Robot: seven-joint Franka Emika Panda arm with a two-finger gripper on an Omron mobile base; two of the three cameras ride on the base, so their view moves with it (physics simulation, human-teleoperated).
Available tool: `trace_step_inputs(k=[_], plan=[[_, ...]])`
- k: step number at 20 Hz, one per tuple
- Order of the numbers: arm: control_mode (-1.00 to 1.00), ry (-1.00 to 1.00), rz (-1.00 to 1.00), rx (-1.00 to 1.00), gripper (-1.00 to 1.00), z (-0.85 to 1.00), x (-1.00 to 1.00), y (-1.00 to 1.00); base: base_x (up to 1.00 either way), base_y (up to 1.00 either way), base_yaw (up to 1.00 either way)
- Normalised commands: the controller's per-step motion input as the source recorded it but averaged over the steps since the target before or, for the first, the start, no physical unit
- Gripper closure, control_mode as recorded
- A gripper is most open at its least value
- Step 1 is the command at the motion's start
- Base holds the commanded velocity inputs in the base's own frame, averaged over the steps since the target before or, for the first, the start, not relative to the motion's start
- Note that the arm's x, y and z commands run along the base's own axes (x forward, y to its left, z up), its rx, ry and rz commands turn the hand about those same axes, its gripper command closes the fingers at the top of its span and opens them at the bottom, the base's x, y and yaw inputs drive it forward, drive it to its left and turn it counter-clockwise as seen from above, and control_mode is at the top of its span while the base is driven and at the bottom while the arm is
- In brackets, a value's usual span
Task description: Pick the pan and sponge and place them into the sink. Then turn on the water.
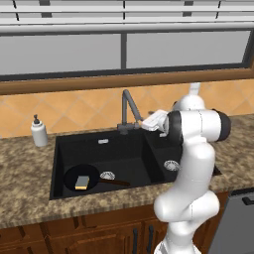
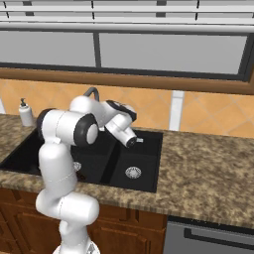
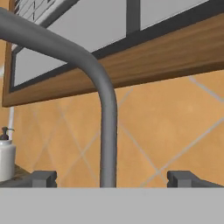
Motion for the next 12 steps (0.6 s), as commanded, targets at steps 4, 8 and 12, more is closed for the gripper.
trace_step_inputs(k=[4, 8, 12], plan=[[-1.0, 0.02, 0.0, 0.03, -1.0, -0.33, 0.38, 0.06, 0.0, 0.0, 0.0], [-1.0, 0.0, 0.01, 0.03, -1.0, -0.4, 0.35, 0.14, 0.0, 0.0, 0.0], [-1.0, 0.0, 0.03, 0.02, -1.0, -0.15, 0.36, 0.06, 0.0, 0.0, 0.0]])
